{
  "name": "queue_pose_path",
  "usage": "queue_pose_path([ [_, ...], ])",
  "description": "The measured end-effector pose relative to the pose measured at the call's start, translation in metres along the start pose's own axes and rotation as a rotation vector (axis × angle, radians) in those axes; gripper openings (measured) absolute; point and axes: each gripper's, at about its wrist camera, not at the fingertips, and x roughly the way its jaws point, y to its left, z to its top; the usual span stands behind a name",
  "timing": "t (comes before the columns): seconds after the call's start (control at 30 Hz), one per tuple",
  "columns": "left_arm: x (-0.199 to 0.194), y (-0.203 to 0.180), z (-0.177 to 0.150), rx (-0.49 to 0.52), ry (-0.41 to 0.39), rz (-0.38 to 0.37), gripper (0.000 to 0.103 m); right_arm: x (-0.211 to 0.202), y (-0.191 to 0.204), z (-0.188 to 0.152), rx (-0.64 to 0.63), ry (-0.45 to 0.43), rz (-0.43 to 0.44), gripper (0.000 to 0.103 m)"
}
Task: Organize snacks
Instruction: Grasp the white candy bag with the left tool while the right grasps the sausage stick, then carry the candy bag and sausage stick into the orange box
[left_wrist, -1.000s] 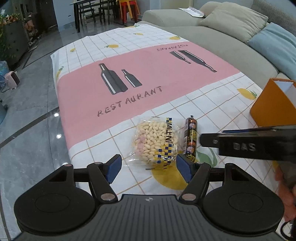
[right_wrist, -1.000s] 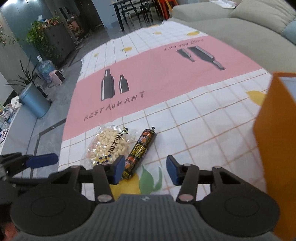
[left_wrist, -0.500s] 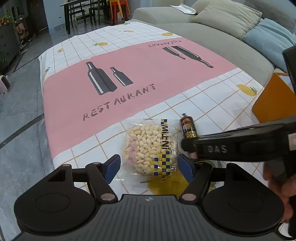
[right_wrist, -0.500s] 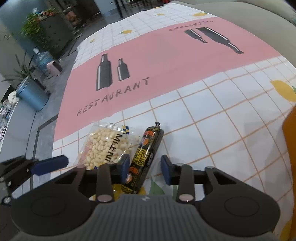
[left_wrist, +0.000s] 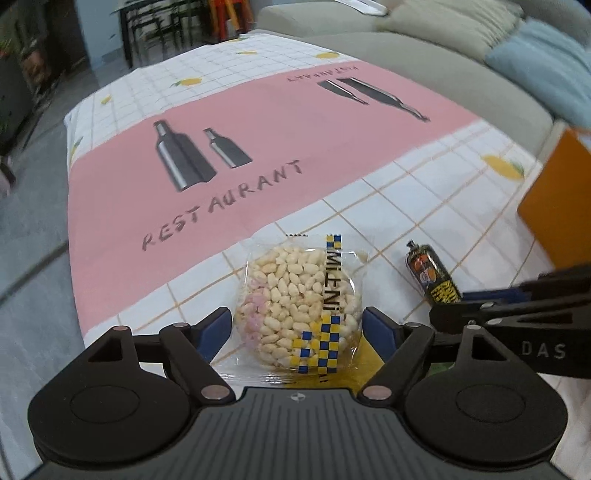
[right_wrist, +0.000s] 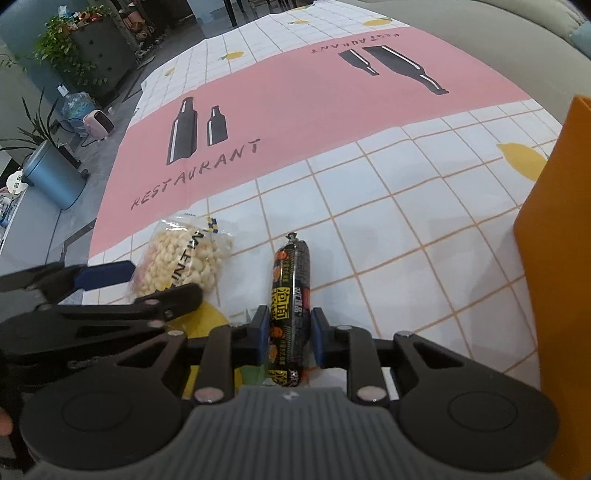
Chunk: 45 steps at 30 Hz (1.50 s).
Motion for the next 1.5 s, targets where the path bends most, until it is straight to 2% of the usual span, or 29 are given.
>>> queue_pose_path([
  [0.07,0.005,-0.005,0.001,0.039,0.008,0.023,0.094,0.0,0.0,-0.001,-0.004,-0.002,-0.001,0.021],
  [0.2,0.011,-0.003,0.003,0.046,0.019,0.028,0.097,0.001,0.001,-0.001,-0.012,-0.005,0.001,0.023],
  [0.27,0.014,0.003,0.004,0.017,0.02,0.005,0.099,0.001,0.001,0.0,-0.012,-0.002,0.015,0.03],
  [0.33,0.019,0.011,0.005,-0.034,0.021,-0.03,0.101,0.001,0.001,0.0,-0.015,-0.004,0.028,0.032],
  [0.4,0.02,0.016,0.004,-0.06,-0.004,-0.036,0.101,0.003,0.004,0.001,-0.044,-0.009,0.023,0.032],
  [0.5,0.019,0.013,0.004,-0.051,-0.008,-0.028,0.095,0.004,0.006,0.002,-0.076,-0.007,0.015,0.029],
  [0.53,0.018,0.011,0.003,-0.05,-0.009,-0.024,0.092,0.004,0.005,0.002,-0.078,-0.007,0.008,0.022],
  [0.67,0.014,0.007,0.003,-0.074,0.022,-0.013,0.091,0.003,0.0,0.002,-0.064,0.004,0.02,0.022],
  [0.77,0.008,0.0,-0.002,-0.095,0.038,-0.039,0.091,0.001,0.001,0.001,-0.068,0.01,0.012,0.022],
  [0.87,0.001,-0.002,-0.008,-0.154,0.055,-0.029,0.091,-0.002,0.0,-0.001,-0.062,0.024,0.005,0.021],
  [1.03,-0.018,-0.006,-0.019,-0.233,0.068,-0.025,0.091,-0.014,-0.006,-0.013,-0.038,0.037,0.008,0.021],
  [1.17,-0.044,-0.015,-0.024,-0.264,0.043,-0.033,0.091,-0.035,-0.007,-0.028,-0.069,0.02,0.001,0.021],
  [1.33,-0.083,-0.03,-0.024,-0.264,0.013,-0.003,0.091,-0.073,-0.007,-0.044,-0.126,-0.032,-0.004,0.021],
  [1.5,-0.121,-0.049,-0.024,-0.271,-0.023,-0.029,0.091,-0.12,-0.017,-0.057,-0.126,-0.094,0.016,0.021],
])
